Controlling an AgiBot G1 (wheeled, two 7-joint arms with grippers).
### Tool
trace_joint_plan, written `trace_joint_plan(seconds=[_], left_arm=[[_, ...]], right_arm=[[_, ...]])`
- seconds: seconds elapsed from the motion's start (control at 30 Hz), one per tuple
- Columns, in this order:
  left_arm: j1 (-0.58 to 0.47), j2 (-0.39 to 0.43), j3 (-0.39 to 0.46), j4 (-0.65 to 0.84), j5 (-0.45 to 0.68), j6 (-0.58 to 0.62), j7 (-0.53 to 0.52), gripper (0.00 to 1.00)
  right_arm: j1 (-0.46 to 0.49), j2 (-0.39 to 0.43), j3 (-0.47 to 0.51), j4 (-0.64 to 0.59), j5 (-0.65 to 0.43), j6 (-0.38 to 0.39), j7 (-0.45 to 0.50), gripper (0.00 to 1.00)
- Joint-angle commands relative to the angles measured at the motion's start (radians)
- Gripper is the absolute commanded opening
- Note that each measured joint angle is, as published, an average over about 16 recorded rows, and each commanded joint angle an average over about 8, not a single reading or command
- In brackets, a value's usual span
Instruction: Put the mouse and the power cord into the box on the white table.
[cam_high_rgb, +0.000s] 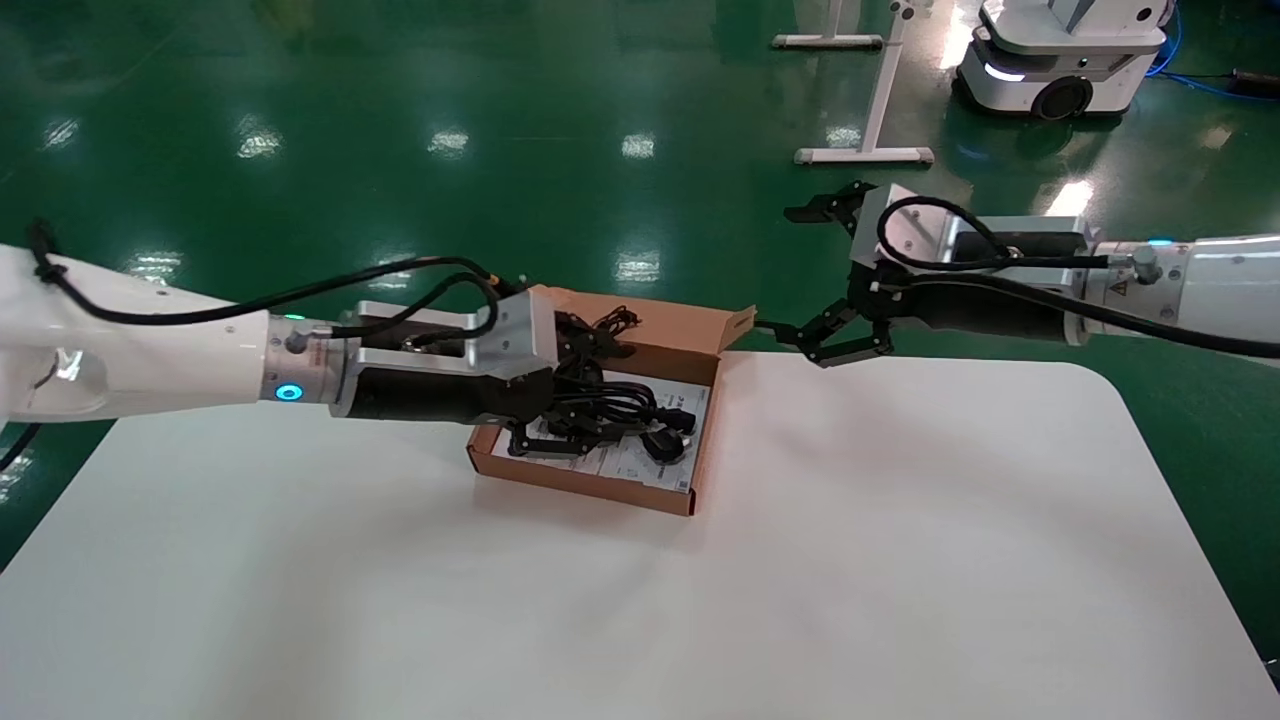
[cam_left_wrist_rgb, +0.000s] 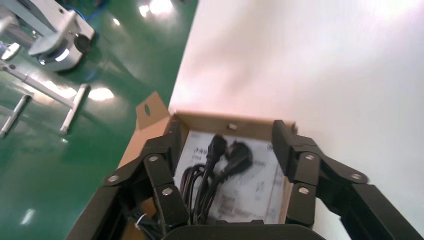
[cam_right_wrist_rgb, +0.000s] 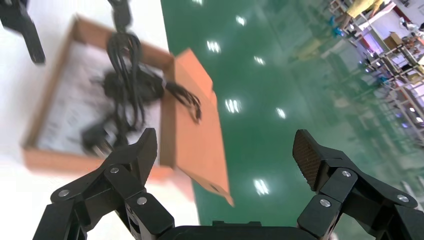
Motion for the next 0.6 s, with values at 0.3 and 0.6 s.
trace_joint_plan(seconds=[0.3, 0.6], left_arm=[[0.127, -0.12, -0.12, -0.201, -0.109, 0.044, -0.14, 1.0], [0.243, -0.23, -0.228, -0.383, -0.209, 0.083, -0.267, 1.0]], right_arm=[[-0.135, 0.092, 0.118, 0.207, 0.07, -0.062, 0.173, 1.0], [-0.257, 0.175, 0.225, 0.395, 0.134, -0.118, 0.33, 1.0]])
